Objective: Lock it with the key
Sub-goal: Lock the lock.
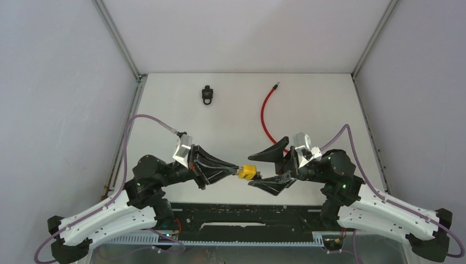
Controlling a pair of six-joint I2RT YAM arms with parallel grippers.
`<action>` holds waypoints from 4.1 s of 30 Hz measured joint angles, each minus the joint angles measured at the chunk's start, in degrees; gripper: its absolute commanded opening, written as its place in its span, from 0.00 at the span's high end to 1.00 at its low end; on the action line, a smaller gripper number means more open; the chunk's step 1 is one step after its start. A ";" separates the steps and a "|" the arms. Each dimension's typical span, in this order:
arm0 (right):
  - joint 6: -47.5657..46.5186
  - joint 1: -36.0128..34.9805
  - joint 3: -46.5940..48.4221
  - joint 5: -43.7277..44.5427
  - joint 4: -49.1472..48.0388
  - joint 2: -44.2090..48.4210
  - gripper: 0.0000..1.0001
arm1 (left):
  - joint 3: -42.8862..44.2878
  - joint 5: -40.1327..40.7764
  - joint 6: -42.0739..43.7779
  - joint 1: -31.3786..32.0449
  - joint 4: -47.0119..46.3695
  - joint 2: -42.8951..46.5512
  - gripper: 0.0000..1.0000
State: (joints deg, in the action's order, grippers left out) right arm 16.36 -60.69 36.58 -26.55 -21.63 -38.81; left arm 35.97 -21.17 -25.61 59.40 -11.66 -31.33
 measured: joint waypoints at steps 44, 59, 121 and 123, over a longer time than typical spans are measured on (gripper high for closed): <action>1.84 -1.70 -0.87 1.75 -5.42 -4.48 0.90 | 0.00 1.31 -1.29 0.00 -5.40 2.25 0.98; 2.10 1.77 4.72 4.87 13.07 -3.02 1.00 | 1.40 1.90 -0.31 0.00 -1.25 3.98 0.08; -1.36 4.76 17.51 -2.45 32.65 -3.72 1.00 | 5.64 -4.24 3.10 -0.04 7.52 -4.50 1.00; -1.38 4.52 17.51 -2.25 32.26 -4.24 1.00 | 5.64 -4.24 3.04 -0.07 7.48 -4.59 1.00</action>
State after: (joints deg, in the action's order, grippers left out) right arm 14.98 -56.16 54.08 -28.80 10.63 -43.05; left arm 41.60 -25.41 -22.57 59.33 -4.19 -35.92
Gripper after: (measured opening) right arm 0.377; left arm 0.038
